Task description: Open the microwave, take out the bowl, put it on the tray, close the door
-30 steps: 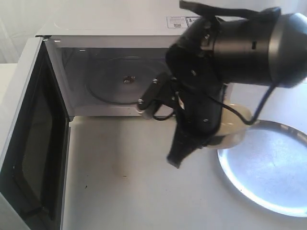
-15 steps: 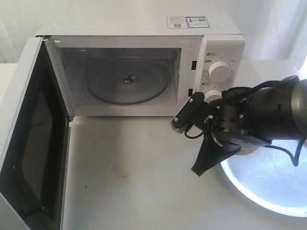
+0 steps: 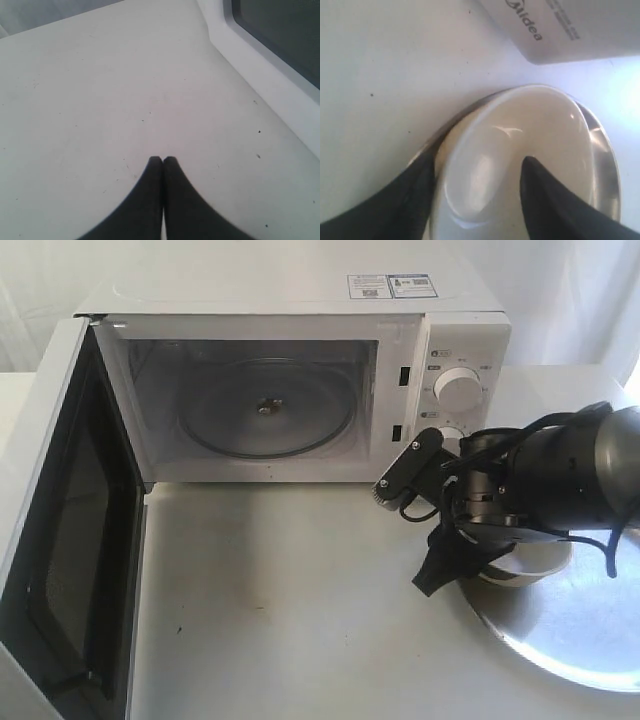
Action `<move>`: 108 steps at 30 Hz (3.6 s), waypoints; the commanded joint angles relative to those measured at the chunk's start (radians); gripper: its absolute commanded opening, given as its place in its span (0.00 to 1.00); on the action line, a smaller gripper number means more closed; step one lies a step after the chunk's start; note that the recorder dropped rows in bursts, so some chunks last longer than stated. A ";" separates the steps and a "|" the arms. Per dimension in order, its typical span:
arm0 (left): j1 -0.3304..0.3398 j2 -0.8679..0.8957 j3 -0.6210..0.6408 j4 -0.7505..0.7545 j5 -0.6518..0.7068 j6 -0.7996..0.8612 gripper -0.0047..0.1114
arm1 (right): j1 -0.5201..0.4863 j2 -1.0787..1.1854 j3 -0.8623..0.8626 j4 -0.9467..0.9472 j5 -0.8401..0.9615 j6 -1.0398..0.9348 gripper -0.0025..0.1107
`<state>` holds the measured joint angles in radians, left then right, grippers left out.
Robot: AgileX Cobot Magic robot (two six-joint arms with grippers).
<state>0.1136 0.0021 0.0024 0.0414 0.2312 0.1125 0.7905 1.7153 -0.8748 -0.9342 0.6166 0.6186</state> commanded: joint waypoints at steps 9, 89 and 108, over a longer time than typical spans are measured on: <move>-0.006 -0.002 -0.002 -0.008 0.002 -0.003 0.04 | 0.079 -0.327 0.004 0.141 -0.733 0.040 0.23; -0.006 -0.002 -0.002 -0.008 0.002 -0.003 0.04 | 0.316 -0.562 0.265 -0.268 -0.148 0.044 0.02; -0.006 -0.002 -0.002 -0.008 0.002 -0.003 0.04 | 0.316 -0.908 0.471 -0.114 -0.221 0.417 0.02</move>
<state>0.1136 0.0021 0.0024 0.0414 0.2312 0.1125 1.1055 0.8181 -0.4083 -1.0517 0.4012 1.0268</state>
